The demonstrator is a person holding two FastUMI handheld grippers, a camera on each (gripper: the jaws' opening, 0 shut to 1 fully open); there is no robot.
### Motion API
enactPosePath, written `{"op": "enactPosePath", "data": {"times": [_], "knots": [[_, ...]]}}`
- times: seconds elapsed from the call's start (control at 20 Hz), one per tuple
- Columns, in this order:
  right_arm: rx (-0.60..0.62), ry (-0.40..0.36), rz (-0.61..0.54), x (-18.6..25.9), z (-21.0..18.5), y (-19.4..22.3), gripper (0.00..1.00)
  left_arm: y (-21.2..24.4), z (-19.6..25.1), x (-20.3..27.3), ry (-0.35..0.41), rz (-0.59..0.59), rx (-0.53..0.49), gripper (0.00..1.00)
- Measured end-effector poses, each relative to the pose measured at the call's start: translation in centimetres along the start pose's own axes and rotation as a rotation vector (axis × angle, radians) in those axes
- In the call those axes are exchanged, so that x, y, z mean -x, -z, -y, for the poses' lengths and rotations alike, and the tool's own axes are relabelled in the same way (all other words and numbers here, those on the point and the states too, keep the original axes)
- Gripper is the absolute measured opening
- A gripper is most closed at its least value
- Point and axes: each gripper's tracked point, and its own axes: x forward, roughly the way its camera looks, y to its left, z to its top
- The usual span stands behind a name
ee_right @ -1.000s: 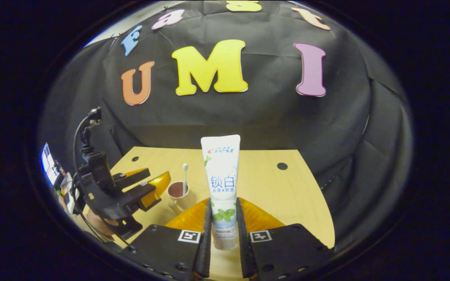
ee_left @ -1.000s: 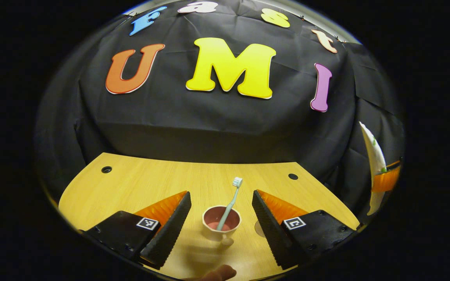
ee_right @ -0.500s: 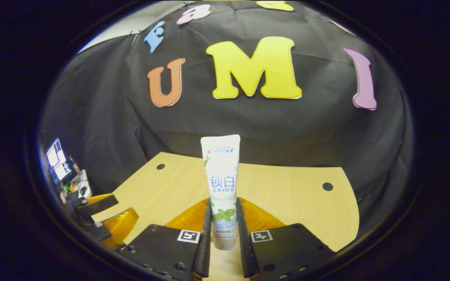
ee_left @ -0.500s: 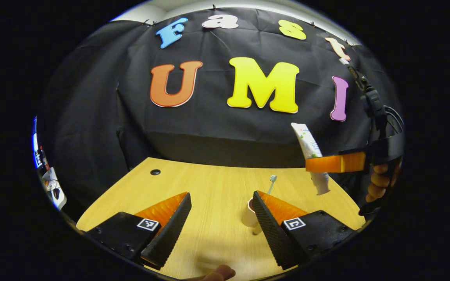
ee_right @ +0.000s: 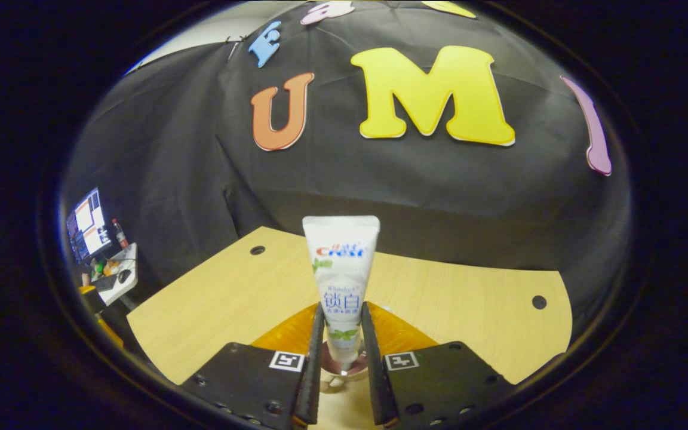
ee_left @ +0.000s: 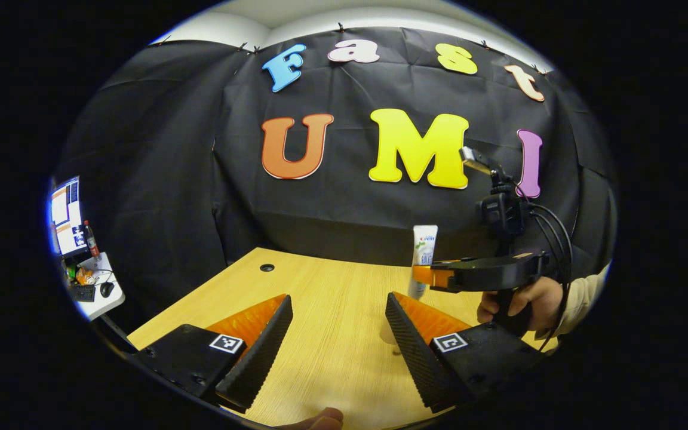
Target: Put the toothbrush and toothpaste on the desktop into the cup, then pick up the cup and place it on the coaster on the desktop.
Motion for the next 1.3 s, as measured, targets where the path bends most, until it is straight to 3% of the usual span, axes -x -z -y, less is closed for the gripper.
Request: {"op": "enactPosePath", "data": {"times": [0.3, 0.7, 1.0, 1.15, 1.2, 1.25, 1.3], "knots": [[-0.009, 0.035, -0.019, 0.0, 0.3, 1.2, 0.34, 2.4, 0.3, 0.4, 0.000, -0.085, 0.021, 0.99], [-0.025, 0.049, 0.015, 1.2, 0.2, 0.2, 0.33, 3.4, 1.1, -0.8, 0.070, -0.135, 0.009, 0.99], [-0.020, 0.072, 0.023, 6.0, 0.2, 0.0, 0.35, 4.8, 4.1, -3.2, 0.200, -0.160, 0.028, 0.99], [0.005, 0.079, 0.052, 10.4, 0.3, -1.1, 0.53, 7.1, 6.5, -5.0, 0.293, -0.218, 0.005, 1.00], [0.003, 0.082, 0.062, 12.0, 0.6, -1.5, 0.63, 7.6, 7.4, -5.6, 0.324, -0.236, -0.008, 1.00], [-0.004, 0.088, 0.072, 13.5, 0.9, -1.8, 0.78, 8.1, 8.2, -6.3, 0.347, -0.255, -0.018, 1.00], [-0.011, 0.101, 0.086, 14.9, 1.3, -2.2, 0.84, 8.5, 8.9, -7.0, 0.369, -0.278, -0.023, 1.00]]}}
